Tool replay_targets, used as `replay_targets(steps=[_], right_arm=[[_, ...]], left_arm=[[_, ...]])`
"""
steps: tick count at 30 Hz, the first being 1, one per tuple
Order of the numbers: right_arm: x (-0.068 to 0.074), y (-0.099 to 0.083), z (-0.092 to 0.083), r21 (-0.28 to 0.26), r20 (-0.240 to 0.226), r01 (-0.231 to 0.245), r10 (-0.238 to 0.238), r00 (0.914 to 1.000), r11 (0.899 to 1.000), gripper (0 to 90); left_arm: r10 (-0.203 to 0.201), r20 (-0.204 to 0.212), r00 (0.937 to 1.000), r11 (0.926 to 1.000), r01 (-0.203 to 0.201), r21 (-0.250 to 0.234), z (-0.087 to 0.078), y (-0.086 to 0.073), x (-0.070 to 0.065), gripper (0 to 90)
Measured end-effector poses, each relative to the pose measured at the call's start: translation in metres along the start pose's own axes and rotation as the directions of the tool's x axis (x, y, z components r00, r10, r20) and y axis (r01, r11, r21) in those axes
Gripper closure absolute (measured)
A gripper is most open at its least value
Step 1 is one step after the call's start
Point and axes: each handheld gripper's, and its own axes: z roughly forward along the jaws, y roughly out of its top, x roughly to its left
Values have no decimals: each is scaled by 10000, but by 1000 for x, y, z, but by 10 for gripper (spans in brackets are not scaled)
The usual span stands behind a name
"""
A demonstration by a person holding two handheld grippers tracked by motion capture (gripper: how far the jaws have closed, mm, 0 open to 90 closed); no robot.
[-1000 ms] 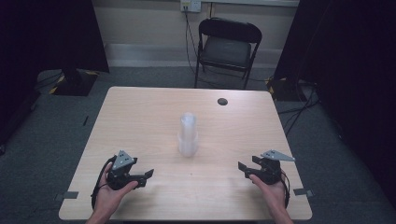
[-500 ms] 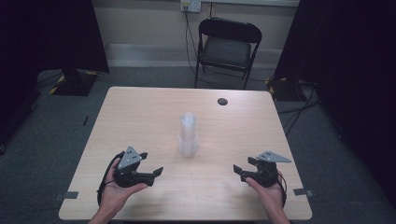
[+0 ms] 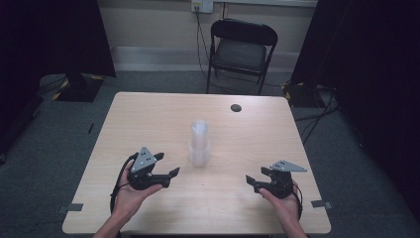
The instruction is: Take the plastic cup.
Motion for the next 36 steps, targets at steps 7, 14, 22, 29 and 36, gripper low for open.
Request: replay_targets(steps=[7,14,22,29,36], right_arm=[[-2,-1,-1,-9,-51,-50,50,10000,10000,278],[-2,-2,-1,50,-80,-65,66,9999,10000,278],[-1,-2,1,96,-131,-15,16,9999,10000,277],[-3,-4,2,137,-74,-30,31,10000,9999,277],[-4,-5,2,233,52,-48,47,10000,9997,278]], left_arm=[[34,156,9999,9988,-26,-498,10,21,-6,248],[-118,376,9992,9973,145,-720,13,35,-8,228],[-156,466,9988,9990,175,-406,23,47,-3,173],[-106,605,9981,9995,124,-303,33,55,5,156],[96,867,9962,9987,-52,-508,46,59,12,200]])
